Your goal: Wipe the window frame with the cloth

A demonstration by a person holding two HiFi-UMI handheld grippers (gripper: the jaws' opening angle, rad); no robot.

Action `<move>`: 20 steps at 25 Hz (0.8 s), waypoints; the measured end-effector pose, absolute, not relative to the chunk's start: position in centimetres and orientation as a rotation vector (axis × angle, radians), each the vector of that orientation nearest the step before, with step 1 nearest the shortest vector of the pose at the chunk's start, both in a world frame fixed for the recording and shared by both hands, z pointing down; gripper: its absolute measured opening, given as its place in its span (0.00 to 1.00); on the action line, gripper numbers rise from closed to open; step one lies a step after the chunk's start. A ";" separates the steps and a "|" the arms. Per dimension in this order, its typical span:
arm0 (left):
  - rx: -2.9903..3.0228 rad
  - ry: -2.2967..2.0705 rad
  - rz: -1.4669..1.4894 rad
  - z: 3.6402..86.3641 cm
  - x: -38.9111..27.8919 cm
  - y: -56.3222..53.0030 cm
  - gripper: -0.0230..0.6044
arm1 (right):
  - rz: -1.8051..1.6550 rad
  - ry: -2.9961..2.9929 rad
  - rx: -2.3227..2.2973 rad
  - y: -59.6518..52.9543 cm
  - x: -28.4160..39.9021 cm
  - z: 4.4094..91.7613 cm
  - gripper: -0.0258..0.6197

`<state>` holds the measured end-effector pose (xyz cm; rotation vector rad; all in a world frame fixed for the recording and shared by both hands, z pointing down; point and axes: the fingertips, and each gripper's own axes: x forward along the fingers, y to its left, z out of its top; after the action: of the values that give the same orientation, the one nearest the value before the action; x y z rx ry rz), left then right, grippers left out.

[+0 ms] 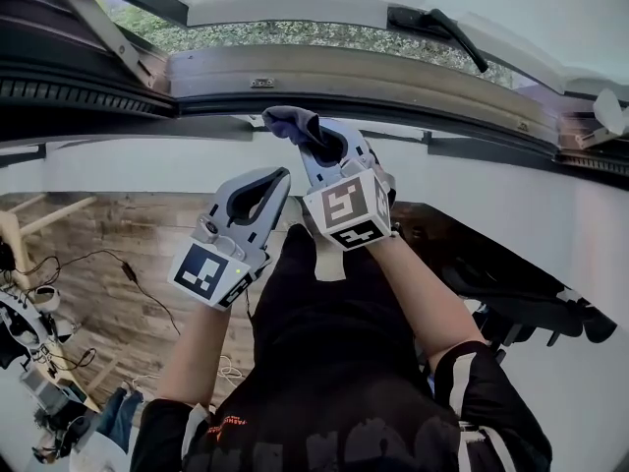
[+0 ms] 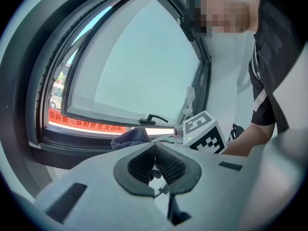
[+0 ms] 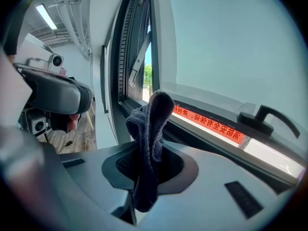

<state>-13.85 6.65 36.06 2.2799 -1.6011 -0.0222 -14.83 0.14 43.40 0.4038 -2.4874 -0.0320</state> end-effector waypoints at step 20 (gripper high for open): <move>2.374 -1.466 -0.004 35.7 -6.6 2.8 0.07 | 0.009 -2.445 0.549 -3.6 -6.2 43.4 0.13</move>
<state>-6.59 2.84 35.70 2.3737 -1.4656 -0.0043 -6.24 -3.62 43.35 0.5487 -2.4450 0.0094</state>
